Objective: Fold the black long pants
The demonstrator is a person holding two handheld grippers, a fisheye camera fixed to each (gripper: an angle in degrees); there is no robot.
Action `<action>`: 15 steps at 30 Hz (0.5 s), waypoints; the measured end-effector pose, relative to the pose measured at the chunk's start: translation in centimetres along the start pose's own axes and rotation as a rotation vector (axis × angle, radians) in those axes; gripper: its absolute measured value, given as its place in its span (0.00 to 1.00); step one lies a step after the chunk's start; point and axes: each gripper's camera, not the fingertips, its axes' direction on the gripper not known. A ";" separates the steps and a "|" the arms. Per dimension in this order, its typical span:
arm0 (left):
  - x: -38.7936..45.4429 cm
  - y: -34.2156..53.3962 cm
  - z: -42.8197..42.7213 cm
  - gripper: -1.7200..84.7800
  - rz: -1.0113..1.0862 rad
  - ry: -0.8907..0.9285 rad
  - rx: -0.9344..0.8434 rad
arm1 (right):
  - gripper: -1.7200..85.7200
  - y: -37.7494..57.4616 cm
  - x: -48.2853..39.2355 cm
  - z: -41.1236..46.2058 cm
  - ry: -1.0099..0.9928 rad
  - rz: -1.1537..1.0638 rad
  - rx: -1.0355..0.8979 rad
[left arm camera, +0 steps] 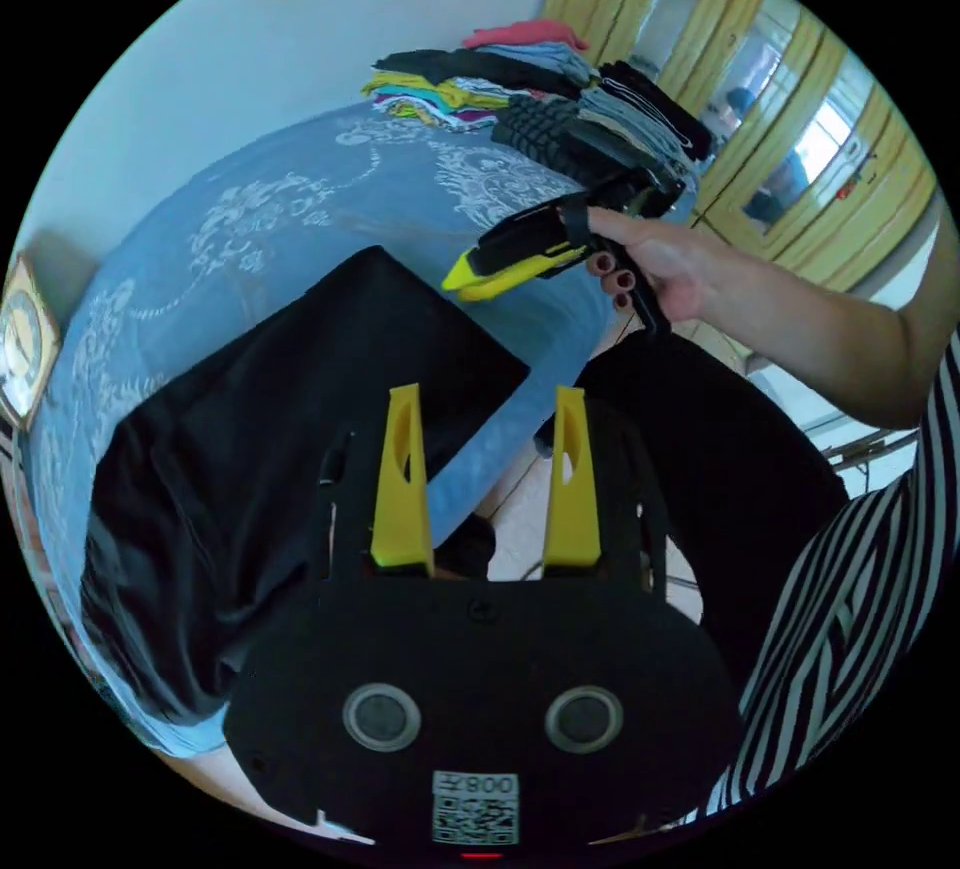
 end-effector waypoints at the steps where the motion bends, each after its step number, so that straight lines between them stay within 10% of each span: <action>1: 0.8 -0.4 0.4 0.21 0.020 -0.023 -0.011 | 0.14 -0.3 0.6 0.0 0.000 0.002 -0.012; 15: 7.0 -2.6 3.0 0.08 -0.089 -0.033 -0.050 | 0.14 -5.1 5.5 -3.0 -0.056 0.016 -0.016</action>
